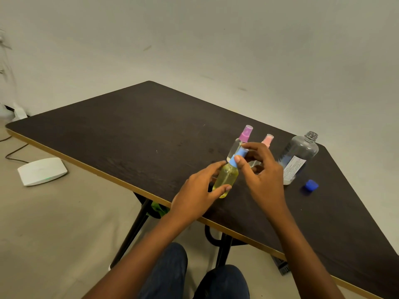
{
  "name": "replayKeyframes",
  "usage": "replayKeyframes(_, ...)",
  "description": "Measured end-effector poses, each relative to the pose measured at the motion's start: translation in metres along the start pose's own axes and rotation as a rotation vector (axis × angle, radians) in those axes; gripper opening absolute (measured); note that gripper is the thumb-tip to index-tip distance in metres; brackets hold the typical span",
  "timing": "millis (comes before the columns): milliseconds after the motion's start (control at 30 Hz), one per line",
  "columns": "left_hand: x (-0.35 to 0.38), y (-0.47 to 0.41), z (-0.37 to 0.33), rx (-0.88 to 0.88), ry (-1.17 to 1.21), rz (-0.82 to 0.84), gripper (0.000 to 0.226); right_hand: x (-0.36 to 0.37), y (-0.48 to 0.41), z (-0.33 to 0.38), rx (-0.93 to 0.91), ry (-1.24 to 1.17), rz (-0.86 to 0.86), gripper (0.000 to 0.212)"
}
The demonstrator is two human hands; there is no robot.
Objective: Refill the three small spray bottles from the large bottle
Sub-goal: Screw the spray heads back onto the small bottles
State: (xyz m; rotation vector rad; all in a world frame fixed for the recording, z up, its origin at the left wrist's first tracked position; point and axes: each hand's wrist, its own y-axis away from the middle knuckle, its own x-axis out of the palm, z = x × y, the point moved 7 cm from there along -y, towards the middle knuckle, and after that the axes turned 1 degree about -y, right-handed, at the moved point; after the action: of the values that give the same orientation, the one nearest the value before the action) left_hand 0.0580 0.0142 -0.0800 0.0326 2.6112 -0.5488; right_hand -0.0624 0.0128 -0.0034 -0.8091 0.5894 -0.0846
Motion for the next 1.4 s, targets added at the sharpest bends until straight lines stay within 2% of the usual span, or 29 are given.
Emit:
replayKeyframes(100,0.000,0.001,-0.004,0.028,-0.008,0.005,0.067,0.001,0.001,0.001,0.014,-0.018,0.062,0.023)
replayKeyframes(333,0.000,0.001,-0.003,0.043,-0.037,-0.025,0.062,0.003,0.001,0.000,0.081,-0.087,0.171,0.036)
replayKeyframes(500,-0.001,0.002,-0.002,0.047,-0.042,-0.042,0.062,0.007,0.004,-0.005,0.105,-0.081,0.140,0.047)
replayKeyframes(733,-0.002,0.002,-0.005,0.057,-0.065,-0.056,0.060,0.010,0.005,-0.010,0.178,-0.098,0.081,0.045)
replayKeyframes(867,-0.002,0.002,-0.005,0.059,-0.063,-0.054,0.059,0.010,0.005,-0.011,0.230,-0.170,0.079,0.061)
replayKeyframes(1167,-0.002,0.002,-0.004,0.063,-0.044,-0.057,0.061,0.004,0.005,-0.010,0.243,-0.204,0.037,0.057)
replayKeyframes(1400,-0.001,0.001,-0.002,0.061,-0.065,-0.069,0.061,0.009,0.002,-0.009,0.218,-0.136,0.006,0.055)
